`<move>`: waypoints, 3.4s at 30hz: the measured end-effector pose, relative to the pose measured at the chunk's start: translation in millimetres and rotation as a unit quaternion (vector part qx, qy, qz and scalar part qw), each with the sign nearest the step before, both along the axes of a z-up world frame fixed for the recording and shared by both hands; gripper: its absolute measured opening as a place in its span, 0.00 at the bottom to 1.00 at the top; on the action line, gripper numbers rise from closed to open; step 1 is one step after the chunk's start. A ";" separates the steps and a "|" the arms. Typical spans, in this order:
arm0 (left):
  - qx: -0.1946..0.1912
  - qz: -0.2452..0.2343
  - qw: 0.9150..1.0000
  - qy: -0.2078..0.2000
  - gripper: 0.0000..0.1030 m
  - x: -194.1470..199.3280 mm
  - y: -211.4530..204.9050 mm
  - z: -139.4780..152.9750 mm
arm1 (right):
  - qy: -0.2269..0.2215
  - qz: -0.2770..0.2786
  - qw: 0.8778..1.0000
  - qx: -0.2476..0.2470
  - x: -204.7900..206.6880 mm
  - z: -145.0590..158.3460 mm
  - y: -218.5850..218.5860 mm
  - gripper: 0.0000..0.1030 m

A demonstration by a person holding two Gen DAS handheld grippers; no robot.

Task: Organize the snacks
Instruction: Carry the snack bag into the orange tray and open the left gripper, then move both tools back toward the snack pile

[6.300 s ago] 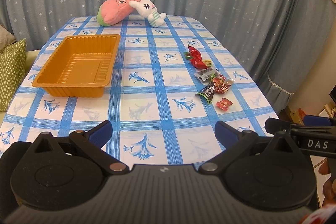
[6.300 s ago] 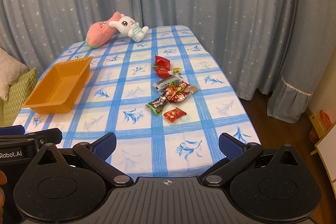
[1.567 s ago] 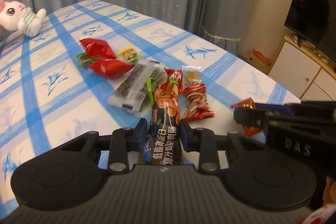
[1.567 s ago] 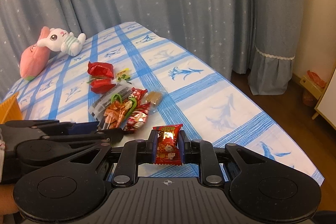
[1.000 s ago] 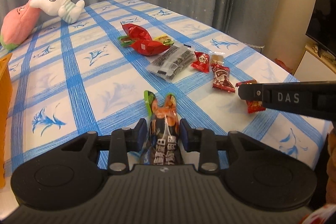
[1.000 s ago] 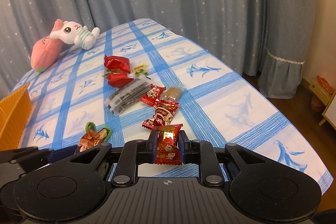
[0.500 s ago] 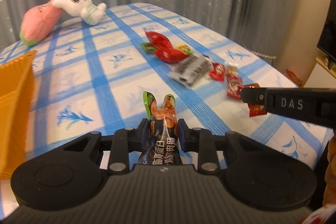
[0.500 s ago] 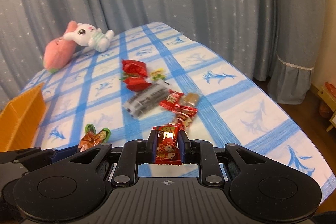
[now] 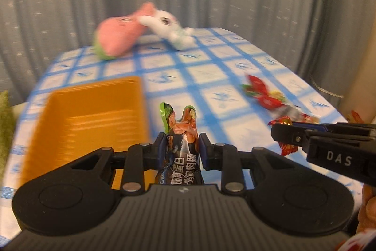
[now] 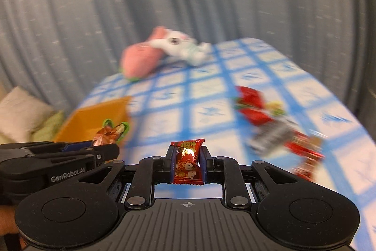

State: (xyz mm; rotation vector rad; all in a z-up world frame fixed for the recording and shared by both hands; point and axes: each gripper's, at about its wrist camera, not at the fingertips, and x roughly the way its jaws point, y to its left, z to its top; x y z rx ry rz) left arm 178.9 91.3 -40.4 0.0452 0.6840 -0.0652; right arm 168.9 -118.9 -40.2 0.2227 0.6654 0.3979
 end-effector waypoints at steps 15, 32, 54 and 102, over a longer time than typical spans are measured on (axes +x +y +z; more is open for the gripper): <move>-0.005 0.084 0.996 0.040 0.25 6.9 136.9 -18.2 | 0.011 0.173 0.985 0.014 43.6 -7.6 153.9 0.20; -0.028 0.096 0.994 0.038 0.26 4.9 162.3 -35.6 | 0.033 0.173 0.984 -0.009 51.0 -25.9 173.1 0.20; -0.057 0.112 0.992 0.011 0.36 -42.3 142.9 4.6 | -0.012 0.125 0.992 0.014 30.3 8.1 121.6 0.68; -0.070 -0.064 0.996 0.005 0.88 -54.9 -85.7 31.8 | 0.028 -0.145 0.988 -0.044 -64.3 21.1 -138.2 0.68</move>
